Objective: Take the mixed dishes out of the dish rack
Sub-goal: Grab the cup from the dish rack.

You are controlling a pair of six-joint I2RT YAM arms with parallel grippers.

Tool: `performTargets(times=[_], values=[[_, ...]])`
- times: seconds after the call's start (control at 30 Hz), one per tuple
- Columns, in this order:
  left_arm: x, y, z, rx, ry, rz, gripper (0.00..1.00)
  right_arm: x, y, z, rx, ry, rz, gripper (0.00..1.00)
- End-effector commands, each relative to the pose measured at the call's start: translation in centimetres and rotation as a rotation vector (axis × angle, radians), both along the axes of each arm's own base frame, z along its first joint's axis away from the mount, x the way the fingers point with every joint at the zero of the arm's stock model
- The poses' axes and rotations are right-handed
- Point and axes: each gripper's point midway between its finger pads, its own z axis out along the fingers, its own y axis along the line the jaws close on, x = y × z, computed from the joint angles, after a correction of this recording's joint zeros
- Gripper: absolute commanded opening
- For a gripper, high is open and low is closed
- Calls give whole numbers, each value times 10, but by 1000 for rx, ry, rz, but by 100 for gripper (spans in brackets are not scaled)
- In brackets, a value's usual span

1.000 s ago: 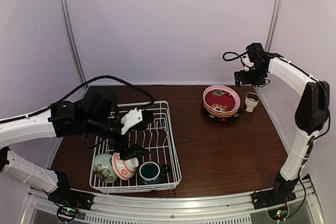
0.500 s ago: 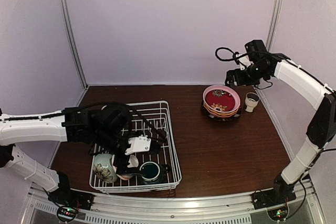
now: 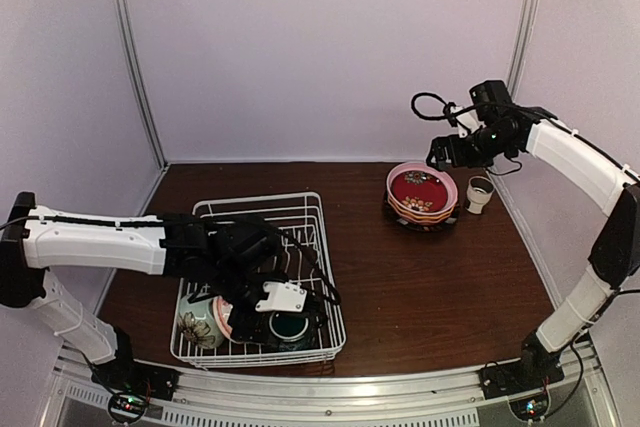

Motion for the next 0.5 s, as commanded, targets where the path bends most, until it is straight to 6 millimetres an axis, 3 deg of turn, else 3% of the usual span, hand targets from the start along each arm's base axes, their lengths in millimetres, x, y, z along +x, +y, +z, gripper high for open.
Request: performTargets(times=[0.0, 0.47], values=[[12, -19, 11, -64, -48, 8, 93, -5, 3, 8, 25, -26, 9, 100], [20, -37, 1, -122, -14, 99, 97, -5, 1, 3, 16, -24, 2, 100]])
